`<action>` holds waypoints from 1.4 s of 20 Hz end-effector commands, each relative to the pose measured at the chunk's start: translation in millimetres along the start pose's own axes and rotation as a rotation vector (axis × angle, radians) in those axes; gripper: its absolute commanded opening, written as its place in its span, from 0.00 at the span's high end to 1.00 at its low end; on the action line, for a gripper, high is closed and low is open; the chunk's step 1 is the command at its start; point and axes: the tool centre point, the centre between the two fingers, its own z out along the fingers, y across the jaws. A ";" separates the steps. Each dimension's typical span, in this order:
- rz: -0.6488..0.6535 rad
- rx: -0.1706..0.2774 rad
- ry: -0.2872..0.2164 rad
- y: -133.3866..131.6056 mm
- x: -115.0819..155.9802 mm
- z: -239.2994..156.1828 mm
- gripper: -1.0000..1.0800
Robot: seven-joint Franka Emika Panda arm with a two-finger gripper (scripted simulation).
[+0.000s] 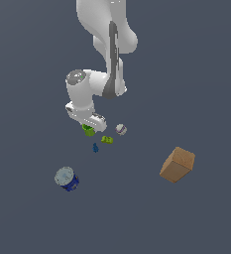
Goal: Pick up a designated object from a clutter of objects.
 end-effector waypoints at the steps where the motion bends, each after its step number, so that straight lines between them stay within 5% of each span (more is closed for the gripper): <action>1: 0.000 0.000 0.002 1.3 1.6 -15.5 1.00; 28: 0.001 -0.002 0.001 20.7 23.6 -250.2 1.00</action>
